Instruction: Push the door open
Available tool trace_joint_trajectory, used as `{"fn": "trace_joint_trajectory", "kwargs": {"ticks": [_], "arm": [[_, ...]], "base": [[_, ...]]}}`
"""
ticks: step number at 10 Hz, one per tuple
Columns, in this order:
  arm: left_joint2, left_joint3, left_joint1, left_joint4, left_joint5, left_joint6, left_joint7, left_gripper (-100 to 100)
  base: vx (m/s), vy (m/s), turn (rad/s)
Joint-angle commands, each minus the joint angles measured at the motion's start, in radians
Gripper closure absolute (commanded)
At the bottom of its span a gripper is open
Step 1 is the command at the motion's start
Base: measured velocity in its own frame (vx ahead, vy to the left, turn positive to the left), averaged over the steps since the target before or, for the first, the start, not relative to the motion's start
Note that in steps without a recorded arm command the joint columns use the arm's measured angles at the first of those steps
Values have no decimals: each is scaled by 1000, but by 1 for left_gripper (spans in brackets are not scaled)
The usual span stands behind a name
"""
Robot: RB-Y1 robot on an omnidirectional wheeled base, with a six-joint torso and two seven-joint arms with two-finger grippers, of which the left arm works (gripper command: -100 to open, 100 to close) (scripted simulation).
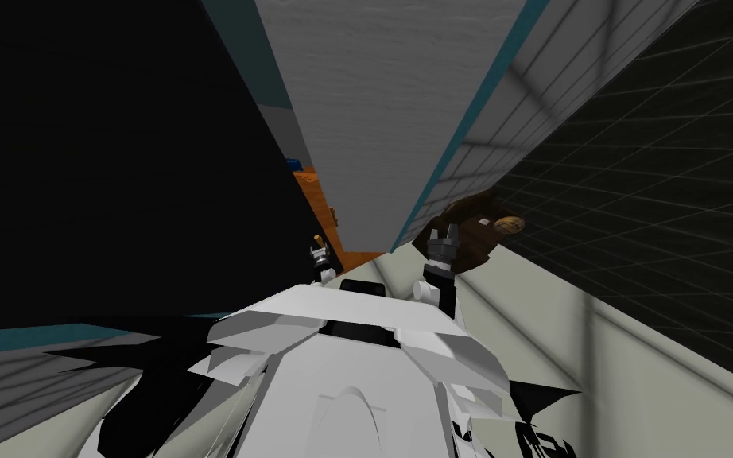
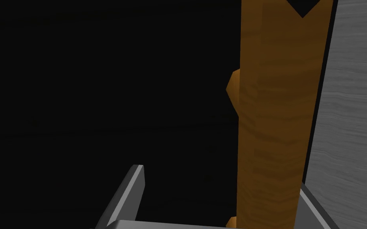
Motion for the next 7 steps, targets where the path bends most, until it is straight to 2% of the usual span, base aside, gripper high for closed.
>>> {"fn": "trace_joint_trajectory", "kwargs": {"ticks": [1,7], "arm": [[24,33,5,9,11,-19,-1,100],[29,52,3,16,16,-25,-5,100]], "base": [[31,20,-32],[13,13,-10]]}}
